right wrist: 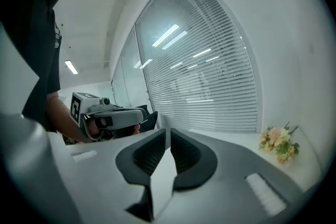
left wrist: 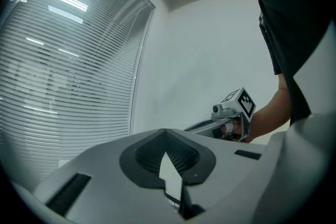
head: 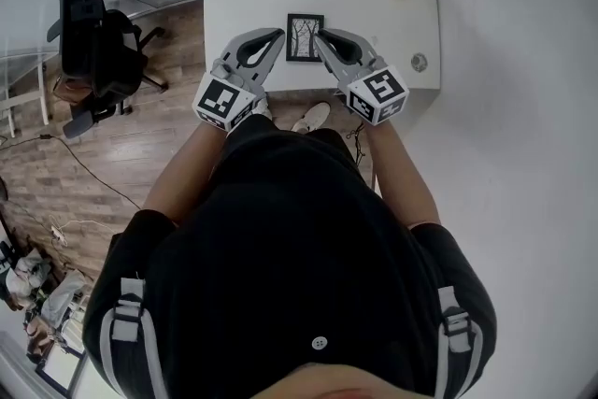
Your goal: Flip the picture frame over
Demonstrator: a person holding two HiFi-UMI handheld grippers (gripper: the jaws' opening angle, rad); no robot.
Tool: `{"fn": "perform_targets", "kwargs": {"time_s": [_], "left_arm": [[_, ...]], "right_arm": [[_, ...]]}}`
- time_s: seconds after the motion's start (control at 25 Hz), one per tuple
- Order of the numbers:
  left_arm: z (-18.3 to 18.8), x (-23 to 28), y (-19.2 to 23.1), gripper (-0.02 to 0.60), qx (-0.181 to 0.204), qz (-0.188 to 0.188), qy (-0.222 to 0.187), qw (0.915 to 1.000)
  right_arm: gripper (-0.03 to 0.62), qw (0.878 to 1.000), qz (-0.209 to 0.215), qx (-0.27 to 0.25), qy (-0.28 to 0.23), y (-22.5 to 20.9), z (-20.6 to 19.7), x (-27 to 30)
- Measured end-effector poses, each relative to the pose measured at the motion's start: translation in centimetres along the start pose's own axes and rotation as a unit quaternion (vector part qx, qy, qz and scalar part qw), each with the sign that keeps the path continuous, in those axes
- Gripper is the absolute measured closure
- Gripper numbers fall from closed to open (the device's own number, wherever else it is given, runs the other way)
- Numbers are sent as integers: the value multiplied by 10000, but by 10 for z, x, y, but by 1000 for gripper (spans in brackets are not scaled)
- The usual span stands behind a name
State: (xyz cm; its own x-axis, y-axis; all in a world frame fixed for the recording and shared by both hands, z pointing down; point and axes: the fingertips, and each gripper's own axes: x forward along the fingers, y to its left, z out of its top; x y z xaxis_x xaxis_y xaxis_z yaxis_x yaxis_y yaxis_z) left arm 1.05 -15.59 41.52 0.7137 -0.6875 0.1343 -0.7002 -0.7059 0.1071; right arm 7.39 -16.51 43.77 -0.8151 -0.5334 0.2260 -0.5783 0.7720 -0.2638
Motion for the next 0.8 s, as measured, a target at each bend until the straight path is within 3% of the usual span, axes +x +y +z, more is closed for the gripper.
{"fn": "perform_targets", "kwargs": {"time_s": [0.36, 0.68, 0.8], "left_arm": [[34, 4, -12, 577, 220, -208, -203, 9993], [54, 5, -18, 577, 307, -303, -124, 9990], [63, 7, -17, 577, 280, -336, -323, 9985]], "right_arm": [[583, 9980, -111, -420, -457, 15, 53, -19], [583, 9938, -414, -885, -535, 14, 73, -32], [583, 9928, -536, -905, -578, 7, 80, -32]]}}
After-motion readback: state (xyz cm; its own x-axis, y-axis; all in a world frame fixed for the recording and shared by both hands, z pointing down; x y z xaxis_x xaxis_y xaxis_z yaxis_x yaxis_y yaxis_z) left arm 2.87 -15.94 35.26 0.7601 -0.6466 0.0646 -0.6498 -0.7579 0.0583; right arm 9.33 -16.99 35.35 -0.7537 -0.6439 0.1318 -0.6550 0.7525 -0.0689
